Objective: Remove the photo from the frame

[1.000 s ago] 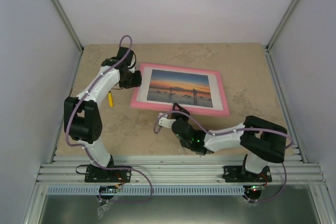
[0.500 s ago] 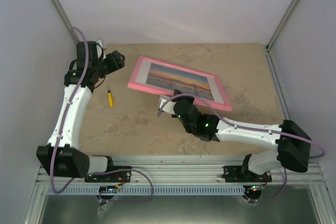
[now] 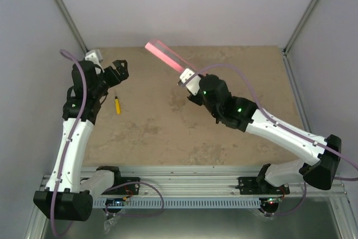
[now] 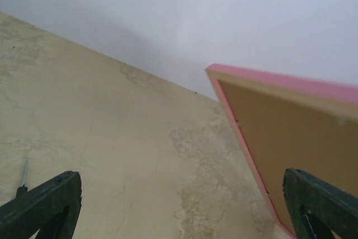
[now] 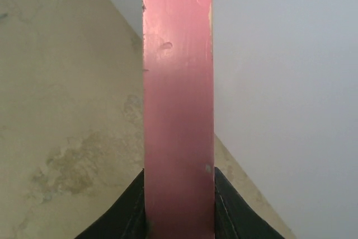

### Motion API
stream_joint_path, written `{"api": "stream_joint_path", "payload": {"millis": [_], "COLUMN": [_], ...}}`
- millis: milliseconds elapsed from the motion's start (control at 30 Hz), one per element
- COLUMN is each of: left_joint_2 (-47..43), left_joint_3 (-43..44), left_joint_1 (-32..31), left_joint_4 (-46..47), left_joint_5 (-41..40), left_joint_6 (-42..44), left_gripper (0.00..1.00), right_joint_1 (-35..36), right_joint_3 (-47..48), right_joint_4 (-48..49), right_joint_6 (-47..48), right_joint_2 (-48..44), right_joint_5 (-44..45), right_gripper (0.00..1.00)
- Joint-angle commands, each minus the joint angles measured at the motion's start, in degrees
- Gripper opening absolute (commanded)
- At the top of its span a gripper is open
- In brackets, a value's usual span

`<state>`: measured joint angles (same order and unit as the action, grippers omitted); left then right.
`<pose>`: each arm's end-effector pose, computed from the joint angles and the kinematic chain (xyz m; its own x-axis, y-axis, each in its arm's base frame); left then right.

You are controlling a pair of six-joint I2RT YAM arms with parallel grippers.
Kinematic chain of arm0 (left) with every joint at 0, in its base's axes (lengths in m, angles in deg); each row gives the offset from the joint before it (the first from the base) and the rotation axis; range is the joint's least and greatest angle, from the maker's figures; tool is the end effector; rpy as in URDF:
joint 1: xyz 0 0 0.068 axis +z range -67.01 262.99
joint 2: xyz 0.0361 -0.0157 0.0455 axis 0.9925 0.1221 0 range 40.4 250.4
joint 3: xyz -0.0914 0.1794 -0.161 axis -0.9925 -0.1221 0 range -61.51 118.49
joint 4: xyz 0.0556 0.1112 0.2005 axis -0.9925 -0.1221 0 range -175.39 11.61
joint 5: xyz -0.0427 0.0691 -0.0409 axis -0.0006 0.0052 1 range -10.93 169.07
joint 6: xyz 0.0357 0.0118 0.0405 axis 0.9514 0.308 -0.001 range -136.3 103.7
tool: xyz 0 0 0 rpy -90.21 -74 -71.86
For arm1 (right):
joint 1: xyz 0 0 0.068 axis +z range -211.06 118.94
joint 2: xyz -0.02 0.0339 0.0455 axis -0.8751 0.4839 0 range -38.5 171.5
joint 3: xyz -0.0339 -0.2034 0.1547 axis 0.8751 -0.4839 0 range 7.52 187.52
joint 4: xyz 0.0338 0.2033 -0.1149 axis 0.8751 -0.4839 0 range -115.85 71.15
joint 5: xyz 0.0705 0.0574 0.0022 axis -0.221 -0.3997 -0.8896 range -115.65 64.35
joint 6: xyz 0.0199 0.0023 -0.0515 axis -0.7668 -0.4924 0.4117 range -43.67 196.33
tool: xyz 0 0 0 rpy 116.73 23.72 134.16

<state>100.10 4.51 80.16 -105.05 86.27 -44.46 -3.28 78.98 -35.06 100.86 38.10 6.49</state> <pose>0.2081 -0.0151 0.3729 -0.3845 -0.4499 -0.8061 -0.0173 0.8766 -0.4809 0.1679 0.2289 0.3569 0.0111 -0.6417 -0.7669 -0.4920 0.6642 -0.5629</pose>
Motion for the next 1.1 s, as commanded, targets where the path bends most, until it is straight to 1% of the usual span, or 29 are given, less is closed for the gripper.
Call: {"api": "stream_joint_path", "payload": {"millis": [0, 200, 333, 433, 500, 633, 733, 900, 1067], "left_joint_2": [-0.9, 0.7, 1.7, 3.2, 4.1, 5.7, 7.0, 9.5, 11.5], "left_joint_3": [-2.6, -2.9, -3.5, -3.5, -3.4, -3.5, -3.9, -4.7, -7.2], "left_joint_1": [0.3, 0.3, 0.3, 0.3, 0.3, 0.3, 0.3, 0.3, 0.3], "left_joint_4": [4.1, 3.9, 3.8, 2.9, 2.0, 1.2, 0.6, -0.3, -0.6], "left_joint_5": [1.5, 5.0, 7.4, 8.4, 9.4, 10.7, 11.7, 14.8, 16.3], "left_joint_6": [-0.1, 0.7, 1.1, 1.8, 2.5, 2.9, 2.6, 2.4, 1.3], "left_gripper": [1.00, 1.00, 1.00, 1.00, 1.00, 1.00, 1.00, 1.00, 1.00], "right_joint_1": [-3.1, -9.4, -15.4, -20.3, -23.7, -29.2, -32.6, -37.3, -41.1], "right_joint_3": [7.3, 12.4, 11.6, 8.7, 6.7, 2.7, -0.1, -7.5, -15.3], "right_joint_4": [2.1, -0.7, -0.1, 2.4, 4.4, 8.6, 10.9, 15.9, 24.4], "right_joint_6": [-14.3, -27.2, -36.5, -43.8, -48.9, -56.7, -61.6, -68.0, -73.6], "right_joint_2": [-2.7, -2.1, -3.3, -4.6, -5.3, -5.9, -5.5, -4.8, -3.3], "right_joint_5": [-7.4, -17.8, -25.3, -31.5, -37.2, -46.0, -50.8, -58.5, -62.8], "right_gripper": [0.01, 0.00, 0.00, 0.00, 0.01, 0.01, 0.00, 0.00, 0.01]}}
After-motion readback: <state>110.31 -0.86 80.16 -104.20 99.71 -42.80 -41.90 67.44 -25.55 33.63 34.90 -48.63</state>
